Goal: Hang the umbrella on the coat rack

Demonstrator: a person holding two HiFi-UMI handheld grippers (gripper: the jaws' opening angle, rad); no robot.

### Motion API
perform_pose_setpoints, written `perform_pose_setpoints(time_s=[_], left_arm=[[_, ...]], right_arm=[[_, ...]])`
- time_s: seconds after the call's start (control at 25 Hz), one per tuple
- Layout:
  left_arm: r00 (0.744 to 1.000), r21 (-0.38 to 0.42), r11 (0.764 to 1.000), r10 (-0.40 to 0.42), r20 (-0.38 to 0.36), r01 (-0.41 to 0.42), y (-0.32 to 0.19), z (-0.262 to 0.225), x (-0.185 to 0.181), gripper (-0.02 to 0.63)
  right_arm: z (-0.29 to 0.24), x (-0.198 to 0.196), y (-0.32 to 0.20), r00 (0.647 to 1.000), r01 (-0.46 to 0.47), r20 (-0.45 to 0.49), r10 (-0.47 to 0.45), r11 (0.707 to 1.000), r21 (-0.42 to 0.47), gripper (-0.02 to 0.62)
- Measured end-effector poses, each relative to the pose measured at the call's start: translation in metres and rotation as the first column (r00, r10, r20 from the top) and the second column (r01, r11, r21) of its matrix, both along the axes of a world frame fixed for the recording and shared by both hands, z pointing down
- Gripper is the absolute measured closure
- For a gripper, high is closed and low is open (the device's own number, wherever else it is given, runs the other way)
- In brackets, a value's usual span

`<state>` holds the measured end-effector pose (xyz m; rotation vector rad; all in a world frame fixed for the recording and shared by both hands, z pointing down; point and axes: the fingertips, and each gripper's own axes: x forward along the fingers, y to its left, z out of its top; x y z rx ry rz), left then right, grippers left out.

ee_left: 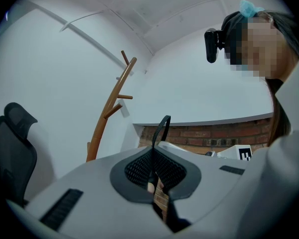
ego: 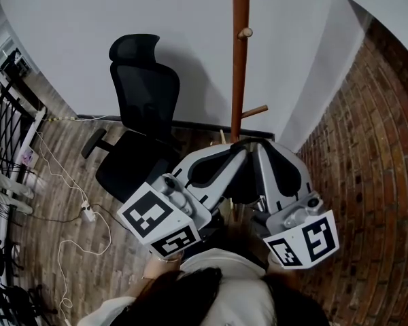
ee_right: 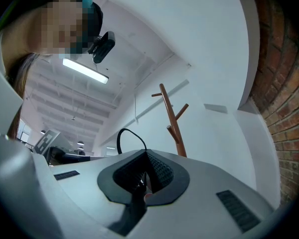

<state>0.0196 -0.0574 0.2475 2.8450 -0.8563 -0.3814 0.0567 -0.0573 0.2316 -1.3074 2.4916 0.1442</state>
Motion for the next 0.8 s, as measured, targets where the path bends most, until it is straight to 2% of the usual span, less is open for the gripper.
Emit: perform_pose_setpoints(time_s=[0.8], left_arm=[[1.0, 0.012, 1.0, 0.009, -0.015, -0.009, -0.055, -0.009, 0.002, 0.595]], right_arm=[[-0.01, 0.004, -0.056, 1.0, 0.017, 0.017, -0.017, 1.0, 0.007, 0.56]])
